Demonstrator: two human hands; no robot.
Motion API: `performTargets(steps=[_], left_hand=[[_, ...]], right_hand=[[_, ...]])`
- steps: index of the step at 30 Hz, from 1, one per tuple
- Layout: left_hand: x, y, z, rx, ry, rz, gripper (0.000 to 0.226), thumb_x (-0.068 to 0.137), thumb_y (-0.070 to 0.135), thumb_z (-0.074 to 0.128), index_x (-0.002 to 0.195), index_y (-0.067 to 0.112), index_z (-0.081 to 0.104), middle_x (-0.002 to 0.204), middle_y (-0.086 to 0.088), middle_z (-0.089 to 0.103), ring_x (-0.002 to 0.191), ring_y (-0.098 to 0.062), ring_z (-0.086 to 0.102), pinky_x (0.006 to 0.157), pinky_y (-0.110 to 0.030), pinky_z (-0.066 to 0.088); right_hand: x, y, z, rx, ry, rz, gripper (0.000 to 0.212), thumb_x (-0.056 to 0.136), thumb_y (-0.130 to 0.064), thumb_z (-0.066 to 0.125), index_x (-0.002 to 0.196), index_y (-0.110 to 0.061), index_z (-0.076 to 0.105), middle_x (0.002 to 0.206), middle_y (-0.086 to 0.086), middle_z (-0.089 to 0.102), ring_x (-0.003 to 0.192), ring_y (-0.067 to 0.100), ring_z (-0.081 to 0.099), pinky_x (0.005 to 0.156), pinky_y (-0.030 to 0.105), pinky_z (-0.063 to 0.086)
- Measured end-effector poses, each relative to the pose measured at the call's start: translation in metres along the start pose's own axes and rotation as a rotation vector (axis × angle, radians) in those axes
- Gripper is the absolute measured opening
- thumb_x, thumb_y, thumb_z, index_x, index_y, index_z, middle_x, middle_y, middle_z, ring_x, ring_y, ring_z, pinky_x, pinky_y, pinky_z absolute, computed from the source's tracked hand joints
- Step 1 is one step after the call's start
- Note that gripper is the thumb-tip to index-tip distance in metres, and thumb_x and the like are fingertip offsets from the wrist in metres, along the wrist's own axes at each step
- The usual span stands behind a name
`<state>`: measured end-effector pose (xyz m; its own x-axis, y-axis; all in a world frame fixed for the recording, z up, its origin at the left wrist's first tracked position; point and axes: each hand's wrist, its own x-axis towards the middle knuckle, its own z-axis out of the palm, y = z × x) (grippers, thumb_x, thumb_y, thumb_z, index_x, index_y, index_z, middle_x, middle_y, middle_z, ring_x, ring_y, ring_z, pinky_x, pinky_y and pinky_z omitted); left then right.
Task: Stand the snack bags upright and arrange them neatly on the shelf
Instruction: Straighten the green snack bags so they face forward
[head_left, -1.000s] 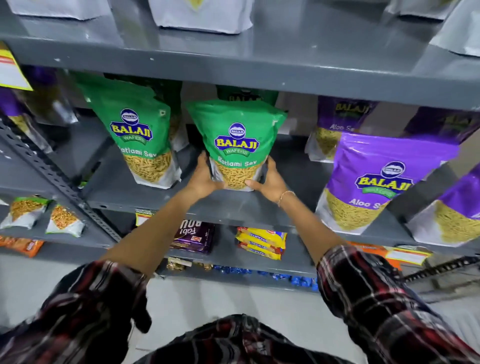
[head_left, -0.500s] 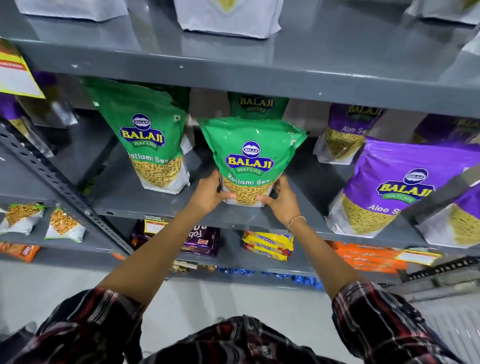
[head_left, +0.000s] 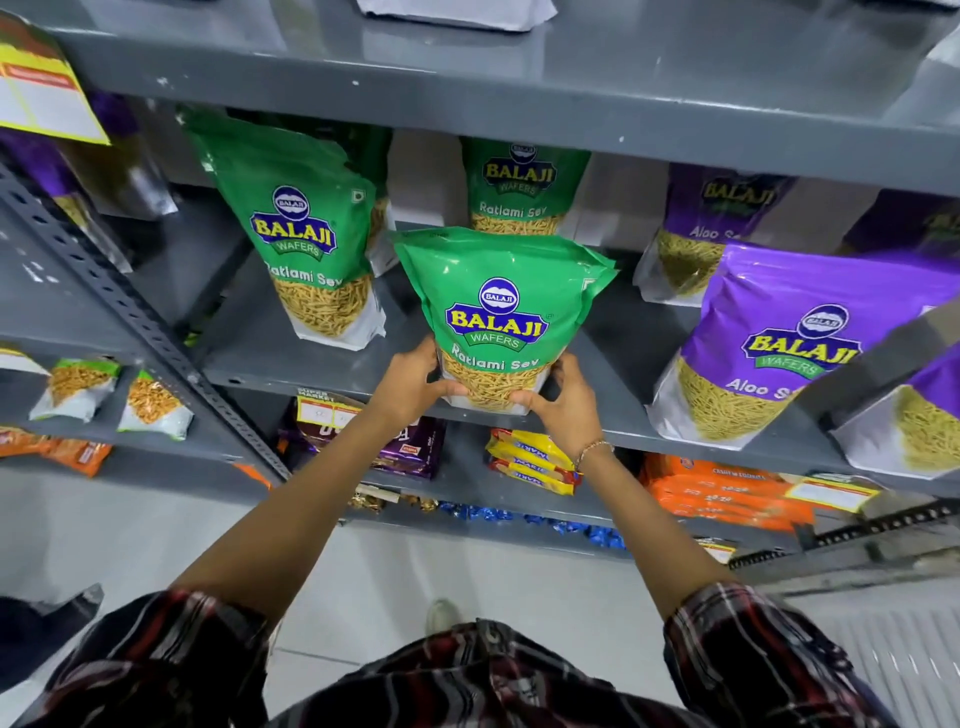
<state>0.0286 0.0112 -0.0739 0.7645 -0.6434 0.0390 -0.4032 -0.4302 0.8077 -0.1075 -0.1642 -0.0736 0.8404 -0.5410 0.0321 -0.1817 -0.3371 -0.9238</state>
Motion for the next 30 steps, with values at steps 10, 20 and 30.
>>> performTargets(steps=[10, 20, 30], left_hand=[[-0.021, -0.01, -0.007, -0.178, 0.016, -0.048, 0.068, 0.075, 0.018, 0.076, 0.134, 0.01, 0.042, 0.128, -0.005, 0.057, 0.115, -0.017, 0.054, 0.101, -0.032, 0.044], [-0.012, -0.1, -0.138, -0.165, 0.571, -0.16, 0.049, 0.071, 0.026, 0.08, 0.102, 0.007, 0.047, 0.097, -0.01, 0.051, 0.085, -0.019, 0.051, 0.078, -0.039, 0.045], [0.038, -0.117, -0.182, -0.201, 0.089, -0.112, 0.068, 0.067, 0.015, 0.082, 0.123, 0.011, 0.042, 0.127, -0.008, 0.06, 0.115, -0.023, 0.059, 0.093, -0.031, 0.048]], right_hand=[[-0.034, 0.006, 0.014, 0.074, 0.181, 0.016, 0.067, 0.077, -0.034, 0.071, 0.133, -0.024, 0.034, 0.138, -0.003, 0.042, 0.124, 0.002, 0.04, 0.102, 0.02, 0.036], [-0.019, -0.071, 0.165, -0.121, -0.047, -0.224, 0.024, 0.09, -0.019, 0.057, 0.113, -0.011, 0.058, 0.112, 0.012, 0.063, 0.1, 0.016, 0.059, 0.089, 0.039, 0.052], [0.077, -0.109, 0.208, -0.061, -0.057, 0.056, 0.068, 0.068, -0.017, 0.08, 0.123, -0.008, 0.04, 0.123, 0.011, 0.061, 0.109, 0.022, 0.057, 0.084, 0.026, 0.044]])
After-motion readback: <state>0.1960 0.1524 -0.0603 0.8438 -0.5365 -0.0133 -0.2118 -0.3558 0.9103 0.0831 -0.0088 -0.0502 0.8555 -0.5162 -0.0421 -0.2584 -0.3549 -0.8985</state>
